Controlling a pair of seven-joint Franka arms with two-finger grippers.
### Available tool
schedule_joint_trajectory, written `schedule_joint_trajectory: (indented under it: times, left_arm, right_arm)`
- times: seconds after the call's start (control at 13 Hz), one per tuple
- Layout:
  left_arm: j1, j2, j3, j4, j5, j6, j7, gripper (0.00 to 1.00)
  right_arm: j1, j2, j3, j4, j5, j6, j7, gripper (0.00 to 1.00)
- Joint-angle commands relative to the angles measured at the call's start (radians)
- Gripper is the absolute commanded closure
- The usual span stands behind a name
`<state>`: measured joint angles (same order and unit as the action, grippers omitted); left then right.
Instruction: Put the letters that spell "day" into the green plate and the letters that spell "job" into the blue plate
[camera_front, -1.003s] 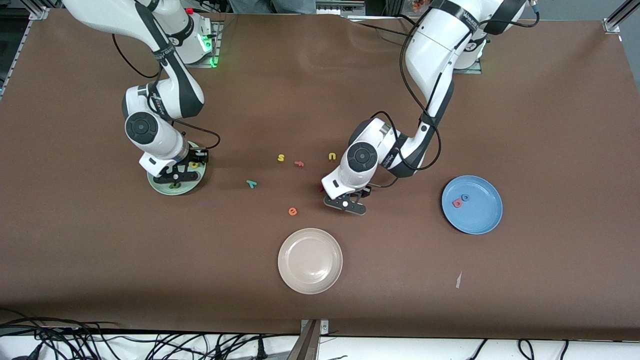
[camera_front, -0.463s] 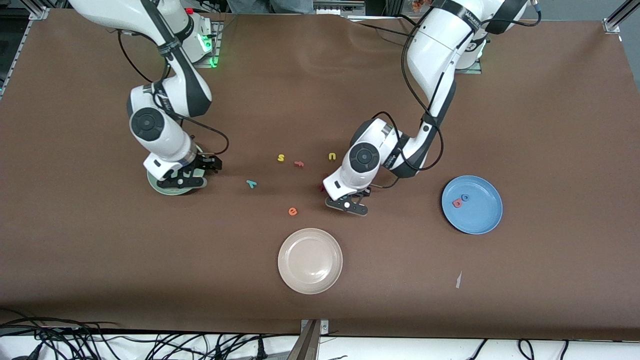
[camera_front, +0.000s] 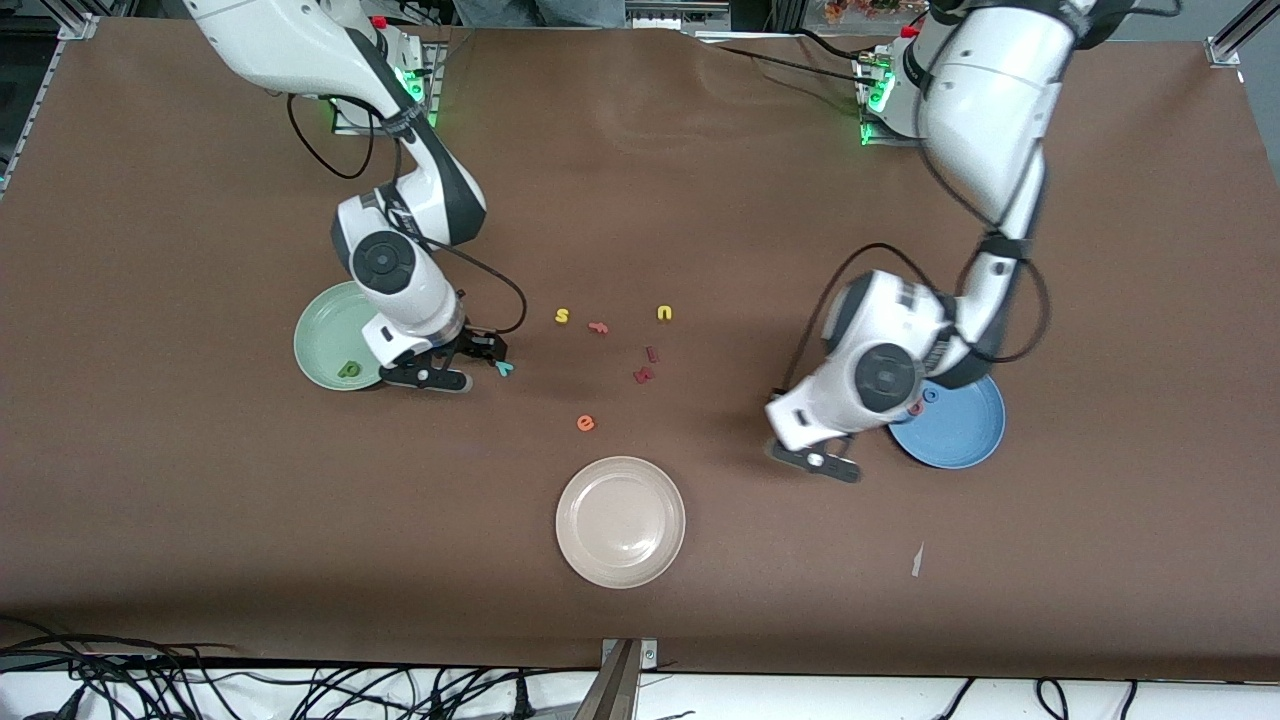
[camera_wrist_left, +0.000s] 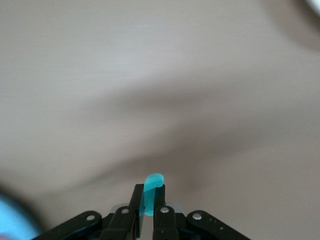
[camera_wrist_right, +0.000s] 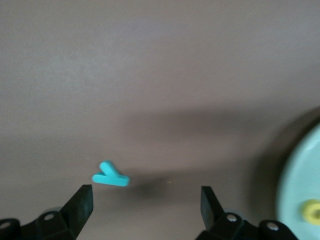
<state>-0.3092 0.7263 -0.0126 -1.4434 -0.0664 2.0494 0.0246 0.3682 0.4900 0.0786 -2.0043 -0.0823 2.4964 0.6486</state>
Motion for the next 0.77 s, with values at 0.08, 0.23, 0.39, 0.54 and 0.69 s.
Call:
schedule_joint_trajectory:
  times: [0.08,0.23,0.39,0.54,0.69]
  left_arm:
    - [0.12,-0.039,-0.012,-0.041,0.121,-0.064,0.078,1.0]
    - [0.186,-0.039,-0.012,-0.042,0.122,-0.101,0.165,1.0]
    - [0.225,-0.036,-0.012,-0.038,0.122,-0.114,0.262,1.0]
    - [0.237,-0.028,-0.012,-0.031,0.114,-0.112,0.249,0.01]
    - [0.236,-0.034,-0.013,-0.016,0.108,-0.114,0.207,0.0]
  right_arm:
    - [0.054,0.062,-0.003,0.024,0.003,0.07,0.095,0.08]
    - [0.055,0.065,-0.005,0.024,0.003,0.075,0.097,0.08]
    - [0.055,0.074,-0.006,0.03,-0.008,0.078,0.097,0.09]
    - [0.055,0.087,-0.01,0.033,-0.01,0.105,0.095,0.1]
    - [0.055,0.105,-0.01,0.033,-0.008,0.142,0.097,0.12]
